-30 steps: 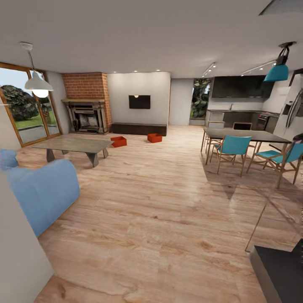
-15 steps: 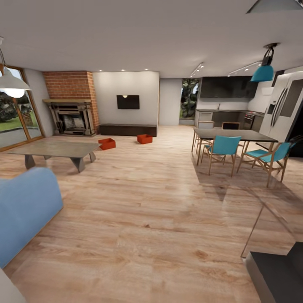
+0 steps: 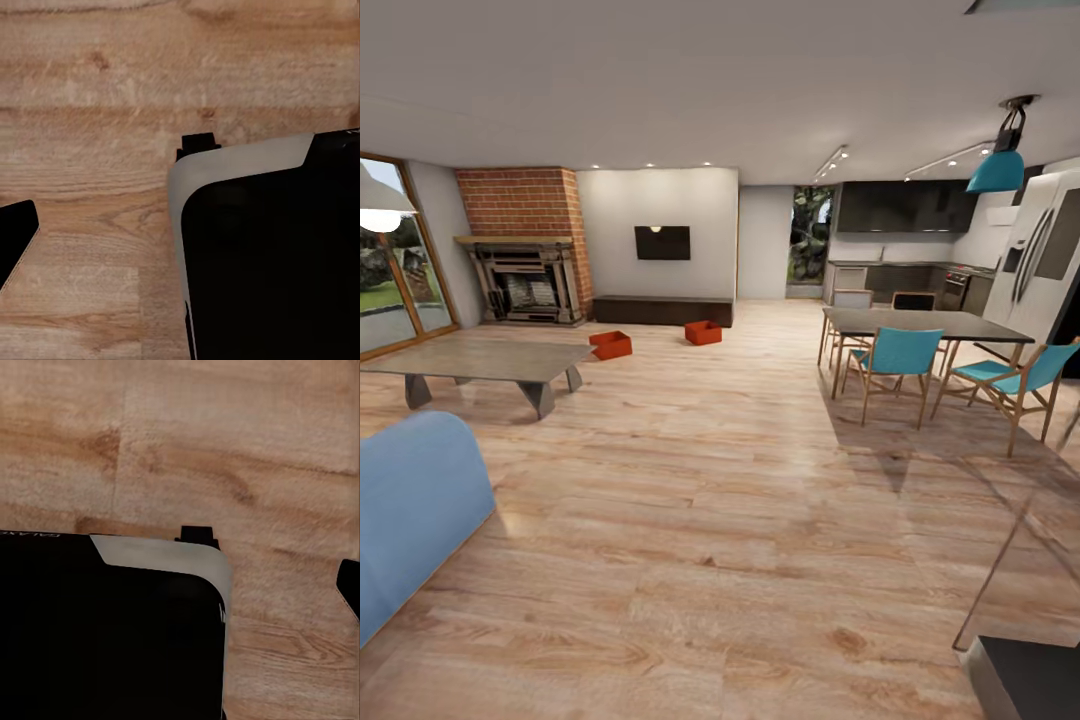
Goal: Move the two storage containers from the living room to the garage. In the garage, place one container on the floor and stack the other container on top of it (either order is fine).
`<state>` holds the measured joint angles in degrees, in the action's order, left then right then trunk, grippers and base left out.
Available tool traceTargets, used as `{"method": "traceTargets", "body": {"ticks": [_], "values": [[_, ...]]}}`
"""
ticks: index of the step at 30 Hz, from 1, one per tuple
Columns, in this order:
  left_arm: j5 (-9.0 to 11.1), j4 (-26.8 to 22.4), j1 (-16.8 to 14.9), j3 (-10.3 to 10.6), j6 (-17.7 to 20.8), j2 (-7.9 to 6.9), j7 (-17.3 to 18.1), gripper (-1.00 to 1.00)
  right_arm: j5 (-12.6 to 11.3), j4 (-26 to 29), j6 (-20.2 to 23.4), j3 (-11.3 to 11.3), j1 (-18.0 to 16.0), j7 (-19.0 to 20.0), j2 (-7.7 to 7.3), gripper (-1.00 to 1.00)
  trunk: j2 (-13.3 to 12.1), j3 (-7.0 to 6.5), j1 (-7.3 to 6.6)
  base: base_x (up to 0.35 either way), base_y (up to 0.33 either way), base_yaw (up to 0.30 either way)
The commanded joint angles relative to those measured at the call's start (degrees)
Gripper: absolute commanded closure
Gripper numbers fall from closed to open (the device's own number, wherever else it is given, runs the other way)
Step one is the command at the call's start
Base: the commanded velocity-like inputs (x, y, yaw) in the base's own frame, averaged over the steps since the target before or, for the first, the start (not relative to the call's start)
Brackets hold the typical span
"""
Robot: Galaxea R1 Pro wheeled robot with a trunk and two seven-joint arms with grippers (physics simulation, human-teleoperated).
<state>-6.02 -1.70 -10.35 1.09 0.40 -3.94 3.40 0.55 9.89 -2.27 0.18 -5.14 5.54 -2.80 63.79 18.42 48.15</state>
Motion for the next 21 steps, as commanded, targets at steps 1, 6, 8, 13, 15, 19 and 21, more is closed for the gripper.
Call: {"method": "traceTargets", "body": {"ticks": [1, 6, 8, 13, 15, 19, 21], "values": [[-0.6, -0.1, 0.0, 0.1, 0.0, -0.02, 0.1, -1.00, 0.1, 0.0, -0.2, 0.0, 0.0, 0.2, -0.02, -1.00, 0.0, 0.07, 0.04, 0.346, 0.000, 0.000], [-0.6, -0.1, 0.0, 0.1, 0.0, -0.02, 0.1, -1.00, 0.1, 0.0, -0.2, 0.0, 0.0, 0.2, -0.02, -1.00, 0.0, 0.07, 0.04, 0.346, 0.000, 0.000], [-0.6, -0.1, 0.0, 0.1, 0.0, -0.02, 0.1, -1.00, 0.1, 0.0, -0.2, 0.0, 0.0, 0.2, -0.02, -1.00, 0.0, 0.07, 0.04, 0.346, 0.000, 0.000], [-0.6, -0.1, 0.0, 0.1, 0.0, -0.02, 0.1, -1.00, 0.1, 0.0, -0.2, 0.0, 0.0, 0.2, -0.02, -1.00, 0.0, 0.07, 0.04, 0.346, 0.000, 0.000], [-0.6, -0.1, 0.0, 0.1, 0.0, -0.02, 0.1, -1.00, 0.1, 0.0, -0.2, 0.0, 0.0, 0.2, -0.02, -1.00, 0.0, 0.07, 0.04, 0.346, 0.000, 0.000], [-0.6, -0.1, 0.0, 0.1, 0.0, -0.02, 0.1, -1.00, 0.1, 0.0, -0.2, 0.0, 0.0, 0.2, -0.02, -1.00, 0.0, 0.07, 0.04, 0.346, 0.000, 0.000], [-0.6, -0.1, 0.0, 0.1, 0.0, -0.02, 0.1, -1.00, 0.1, 0.0, -0.2, 0.0, 0.0, 0.2, -0.02, -1.00, 0.0, 0.07, 0.04, 0.346, 0.000, 0.000]]}}
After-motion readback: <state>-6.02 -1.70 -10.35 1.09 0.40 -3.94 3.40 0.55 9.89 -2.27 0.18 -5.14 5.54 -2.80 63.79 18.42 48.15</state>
